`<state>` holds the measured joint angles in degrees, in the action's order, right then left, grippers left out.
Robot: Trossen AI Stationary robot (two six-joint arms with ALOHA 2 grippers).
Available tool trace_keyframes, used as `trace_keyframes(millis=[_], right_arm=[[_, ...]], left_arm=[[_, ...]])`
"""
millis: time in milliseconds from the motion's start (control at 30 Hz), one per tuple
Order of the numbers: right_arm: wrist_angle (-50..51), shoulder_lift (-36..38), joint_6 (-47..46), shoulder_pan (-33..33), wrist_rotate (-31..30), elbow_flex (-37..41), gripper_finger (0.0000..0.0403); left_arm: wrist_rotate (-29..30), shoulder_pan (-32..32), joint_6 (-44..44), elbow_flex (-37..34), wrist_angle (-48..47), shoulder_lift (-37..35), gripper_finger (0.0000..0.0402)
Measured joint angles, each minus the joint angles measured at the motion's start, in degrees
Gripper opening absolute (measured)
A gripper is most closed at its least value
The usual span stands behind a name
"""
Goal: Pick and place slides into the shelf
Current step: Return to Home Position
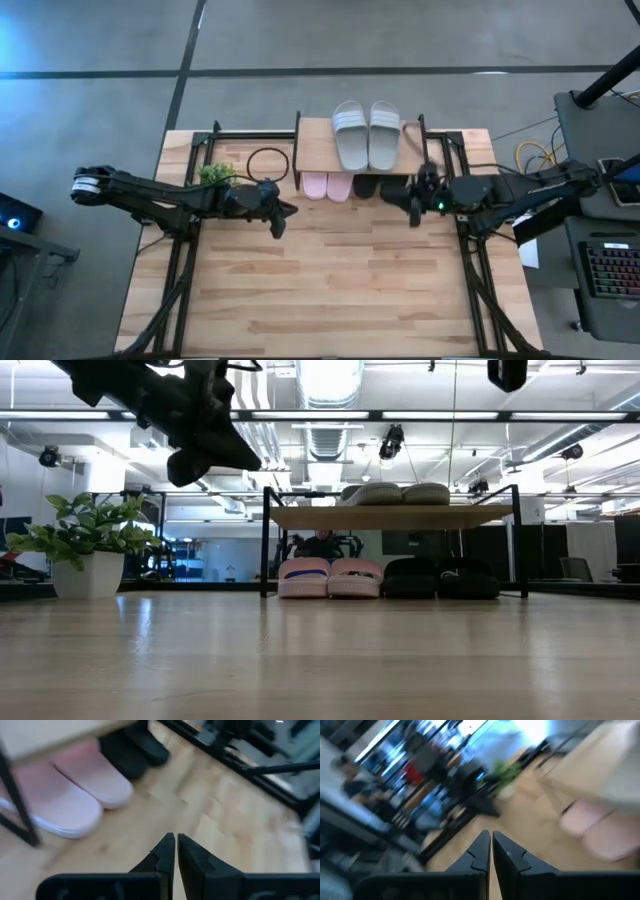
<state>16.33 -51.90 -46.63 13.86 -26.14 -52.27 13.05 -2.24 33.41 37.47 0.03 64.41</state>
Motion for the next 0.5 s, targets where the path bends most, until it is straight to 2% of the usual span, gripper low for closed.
trace_keyframes(millis=[100, 267, 333, 500], right_arm=[[-3.7, -0.5, -0.4, 0.9, 4.7, 2.7, 0.0013], [-19.4, 1.7, -1.4, 2.2, 6.1, 16.3, 0.0013], [-22.8, 5.2, -0.6, 2.0, 7.4, 20.8, 0.0013], [-22.6, 19.5, 3.6, 0.9, 6.6, 29.1, 0.0013]], left_arm=[[-5.5, 0.0, 0.8, 0.1, 0.0, -0.1, 0.0006], [-9.0, -0.1, 0.8, -0.1, 0.6, -0.1, 0.0006], [-9.1, -0.1, 0.8, -0.1, 0.6, 0.0, 0.0006], [-9.1, 0.0, 0.8, 0.1, 1.3, 0.0, 0.0006]])
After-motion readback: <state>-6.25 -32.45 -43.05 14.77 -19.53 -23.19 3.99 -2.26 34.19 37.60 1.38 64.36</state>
